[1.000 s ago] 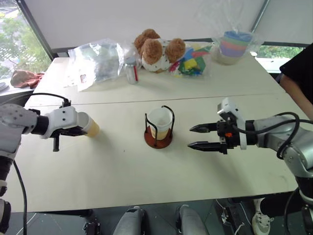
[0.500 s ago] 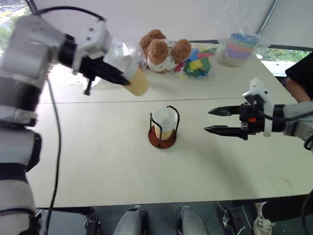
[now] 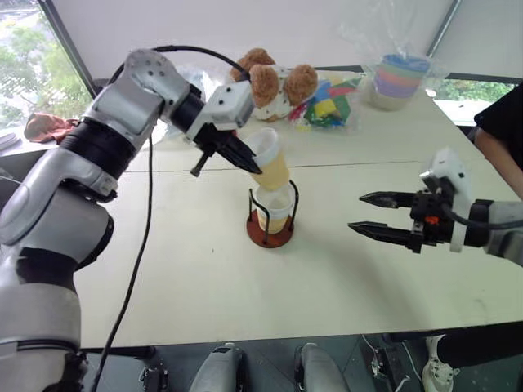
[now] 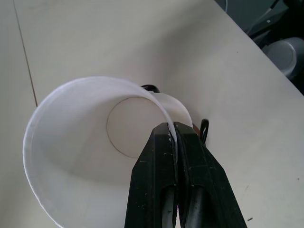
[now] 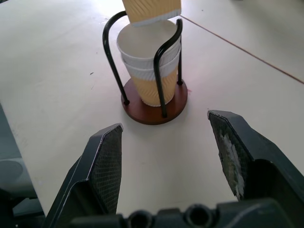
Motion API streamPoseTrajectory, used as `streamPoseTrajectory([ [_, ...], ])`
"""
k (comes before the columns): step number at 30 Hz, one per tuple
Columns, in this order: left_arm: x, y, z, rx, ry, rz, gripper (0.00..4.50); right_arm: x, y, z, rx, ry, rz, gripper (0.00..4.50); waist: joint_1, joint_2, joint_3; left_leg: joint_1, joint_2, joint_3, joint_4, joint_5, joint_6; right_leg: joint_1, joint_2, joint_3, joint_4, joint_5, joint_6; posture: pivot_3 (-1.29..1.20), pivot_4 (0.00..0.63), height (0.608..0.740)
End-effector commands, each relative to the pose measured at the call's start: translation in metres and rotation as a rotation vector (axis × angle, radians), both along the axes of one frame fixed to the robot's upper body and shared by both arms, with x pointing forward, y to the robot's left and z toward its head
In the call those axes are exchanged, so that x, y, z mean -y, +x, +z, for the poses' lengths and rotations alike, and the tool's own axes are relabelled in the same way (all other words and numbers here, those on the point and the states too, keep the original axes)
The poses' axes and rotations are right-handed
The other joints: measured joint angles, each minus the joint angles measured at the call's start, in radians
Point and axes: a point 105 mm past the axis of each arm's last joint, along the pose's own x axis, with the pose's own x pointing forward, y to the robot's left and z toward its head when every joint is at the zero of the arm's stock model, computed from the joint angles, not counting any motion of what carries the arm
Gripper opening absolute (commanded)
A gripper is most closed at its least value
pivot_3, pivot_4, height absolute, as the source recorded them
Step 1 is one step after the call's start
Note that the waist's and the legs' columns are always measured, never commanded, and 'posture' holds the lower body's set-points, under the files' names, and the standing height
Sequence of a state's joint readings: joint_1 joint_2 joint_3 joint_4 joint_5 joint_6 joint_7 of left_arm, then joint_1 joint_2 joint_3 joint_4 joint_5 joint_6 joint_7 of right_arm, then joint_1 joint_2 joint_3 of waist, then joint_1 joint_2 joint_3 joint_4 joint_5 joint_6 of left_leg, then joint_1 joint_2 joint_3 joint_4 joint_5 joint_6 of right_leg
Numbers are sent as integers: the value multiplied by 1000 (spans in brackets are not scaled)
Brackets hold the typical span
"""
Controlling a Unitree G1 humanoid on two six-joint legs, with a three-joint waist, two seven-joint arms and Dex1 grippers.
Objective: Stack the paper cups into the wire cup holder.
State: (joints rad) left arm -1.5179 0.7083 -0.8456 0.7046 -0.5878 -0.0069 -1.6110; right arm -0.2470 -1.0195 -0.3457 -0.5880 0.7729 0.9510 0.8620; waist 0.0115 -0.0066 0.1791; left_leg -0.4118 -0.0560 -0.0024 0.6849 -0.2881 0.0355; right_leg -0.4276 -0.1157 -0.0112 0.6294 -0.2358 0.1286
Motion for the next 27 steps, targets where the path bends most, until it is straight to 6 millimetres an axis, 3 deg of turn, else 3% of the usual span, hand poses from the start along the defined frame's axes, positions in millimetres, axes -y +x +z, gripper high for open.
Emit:
streamPoseTrajectory([
  [1, 7, -9, 17, 32, 2, -49, 35, -2, -2, 11, 65, 26, -8, 3102, 1, 0, 0, 0, 0, 0, 0, 0, 0, 0, 0, 0, 0, 0, 0, 0, 150, 740],
  [12, 8, -8, -1, 79, 152, -103, 35, -7, 3, 10, 84, 60, -20, 3102, 0, 0, 0, 0, 0, 0, 0, 0, 0, 0, 0, 0, 0, 0, 0, 0, 150, 740],
  [15, 10, -5, -1, 100, 152, -112, 894, -7, 4, 10, 82, 63, -23, 3102, 1, 0, 0, 0, 0, 0, 0, 0, 0, 0, 0, 0, 0, 0, 0, 0, 150, 740],
  [17, 12, -4, 1, 104, 133, -109, 1876, -7, 4, 9, 80, 64, -22, 3102, 1, 0, 0, 0, -1, 0, 0, 0, 0, 0, 0, 0, 0, 0, 0, 0, 150, 740],
  [18, 13, -4, 5, 102, 115, -105, 2289, -8, 4, 9, 78, 64, -21, 3102, 1, 0, 0, 0, 0, 0, 0, 0, 0, 0, 0, 0, 0, 0, 0, 0, 150, 740],
  [22, 16, -2, 27, 108, 22, -70, 2289, -6, 8, 5, 65, 51, -26, 3102, 0, 0, 0, 0, 0, 0, 0, 0, 0, 0, 0, 0, 0, 0, 0, 0, 150, 740],
  [27, -24, 11, 65, 117, -198, 127, 2289, 2, 22, 1, 93, 78, -69, 3102, -8, -1, 0, 0, 0, 0, 0, 0, 1, 0, 1, 0, 0, 0, 0, 0, 150, 740],
])
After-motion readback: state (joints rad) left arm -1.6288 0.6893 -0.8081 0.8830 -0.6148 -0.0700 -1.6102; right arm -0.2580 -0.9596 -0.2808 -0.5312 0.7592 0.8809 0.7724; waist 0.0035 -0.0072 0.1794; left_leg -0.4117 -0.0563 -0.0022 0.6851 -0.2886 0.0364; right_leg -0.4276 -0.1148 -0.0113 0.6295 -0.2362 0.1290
